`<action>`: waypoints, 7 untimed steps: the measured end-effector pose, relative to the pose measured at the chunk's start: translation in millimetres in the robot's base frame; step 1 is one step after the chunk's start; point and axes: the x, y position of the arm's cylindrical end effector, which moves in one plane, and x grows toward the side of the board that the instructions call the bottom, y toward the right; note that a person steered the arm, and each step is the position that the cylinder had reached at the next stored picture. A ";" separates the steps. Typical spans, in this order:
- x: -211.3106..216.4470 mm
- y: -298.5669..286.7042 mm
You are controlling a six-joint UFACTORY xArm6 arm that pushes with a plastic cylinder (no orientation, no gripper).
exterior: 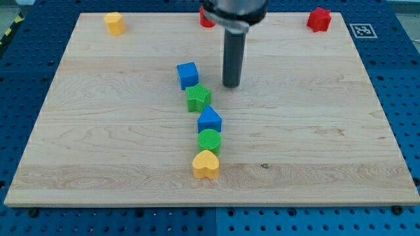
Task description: Move the yellow hexagon towards the blue cube
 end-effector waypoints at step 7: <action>-173.0 -328.0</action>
